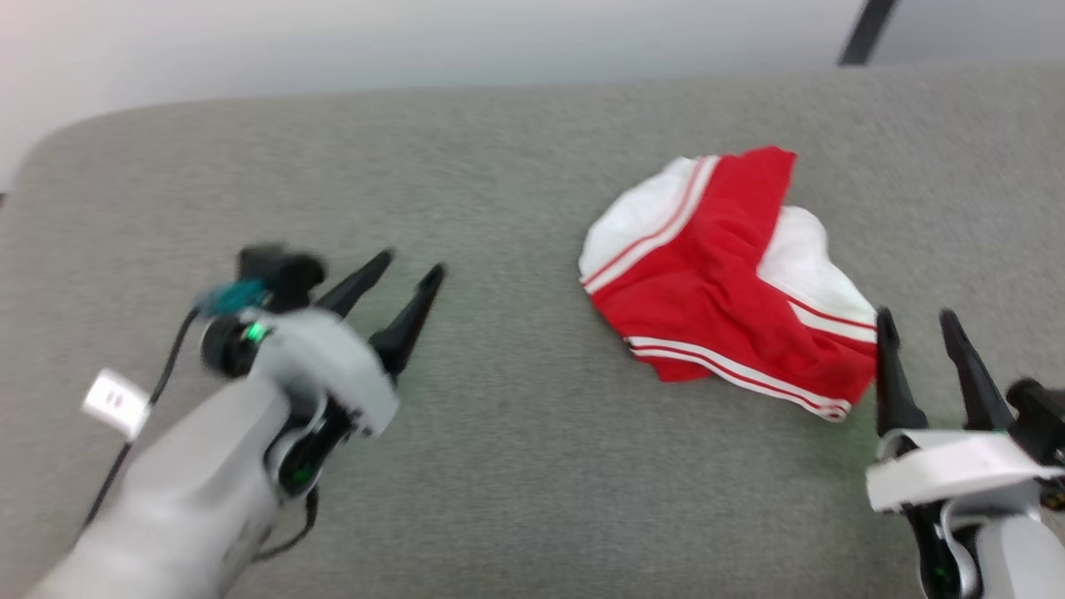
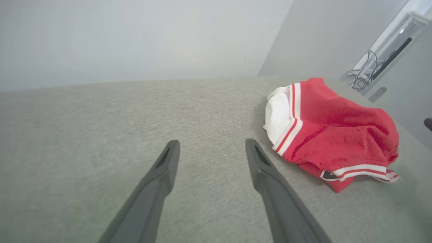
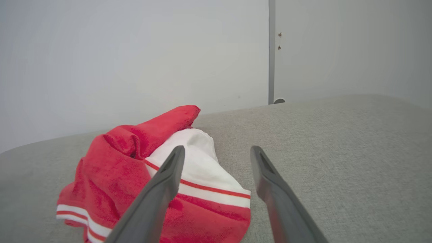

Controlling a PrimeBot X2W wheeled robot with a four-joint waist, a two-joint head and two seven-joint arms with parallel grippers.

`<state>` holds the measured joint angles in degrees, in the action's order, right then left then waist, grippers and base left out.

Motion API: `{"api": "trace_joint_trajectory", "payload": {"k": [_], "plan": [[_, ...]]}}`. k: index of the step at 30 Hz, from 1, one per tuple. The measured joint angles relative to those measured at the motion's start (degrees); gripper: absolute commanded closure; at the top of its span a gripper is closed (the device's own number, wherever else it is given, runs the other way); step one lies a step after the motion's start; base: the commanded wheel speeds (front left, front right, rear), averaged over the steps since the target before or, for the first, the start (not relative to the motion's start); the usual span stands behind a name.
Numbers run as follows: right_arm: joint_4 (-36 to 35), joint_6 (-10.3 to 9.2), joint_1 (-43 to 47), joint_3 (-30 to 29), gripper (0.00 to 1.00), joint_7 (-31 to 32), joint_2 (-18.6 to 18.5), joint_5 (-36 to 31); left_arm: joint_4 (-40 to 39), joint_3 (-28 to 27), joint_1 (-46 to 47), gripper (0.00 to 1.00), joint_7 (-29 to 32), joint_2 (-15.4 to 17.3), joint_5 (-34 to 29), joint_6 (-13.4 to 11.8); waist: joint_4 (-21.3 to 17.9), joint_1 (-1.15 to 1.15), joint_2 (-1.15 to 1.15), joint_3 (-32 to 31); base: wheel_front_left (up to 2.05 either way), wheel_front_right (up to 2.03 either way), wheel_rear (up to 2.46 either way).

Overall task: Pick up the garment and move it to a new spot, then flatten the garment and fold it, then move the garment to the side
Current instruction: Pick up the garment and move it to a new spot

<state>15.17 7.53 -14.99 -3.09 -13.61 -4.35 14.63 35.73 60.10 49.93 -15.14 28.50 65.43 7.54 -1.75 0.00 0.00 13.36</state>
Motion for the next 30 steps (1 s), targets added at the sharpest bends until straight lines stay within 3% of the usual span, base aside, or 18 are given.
{"api": "trace_joint_trajectory", "payload": {"k": [9,17,24,30], "plan": [[-2.1,0.0,6.57,-3.23,0.0,2.63,-1.32,-0.53,-1.68,-25.8,-20.3,0.0,0.01,-0.07,-13.01,0.0,6.08,0.0,0.0,-5.54,0.0,0.0,0.0],[-3.74,0.0,10.54,-5.2,0.0,3.85,-1.94,-0.54,-8.62,-46.01,-35.37,0.0,0.01,-2.4,-24.72,-0.63,8.0,0.0,0.0,-9.81,0.0,0.0,0.0],[-4.42,0.0,13.04,-6.2,0.0,4.31,-2.55,-0.52,-15.46,-55.39,-44.64,0.0,0.0,-5.53,-34.54,-1.85,7.32,0.0,0.0,-12.07,0.0,0.0,0.0],[-4.89,0.0,13.34,-6.36,0.0,4.65,-2.83,-0.46,-20.37,-59.18,-48.43,0.0,0.0,-6.9,-40.67,-1.98,6.32,0.0,0.0,-13.39,0.0,0.0,0.0]]}}
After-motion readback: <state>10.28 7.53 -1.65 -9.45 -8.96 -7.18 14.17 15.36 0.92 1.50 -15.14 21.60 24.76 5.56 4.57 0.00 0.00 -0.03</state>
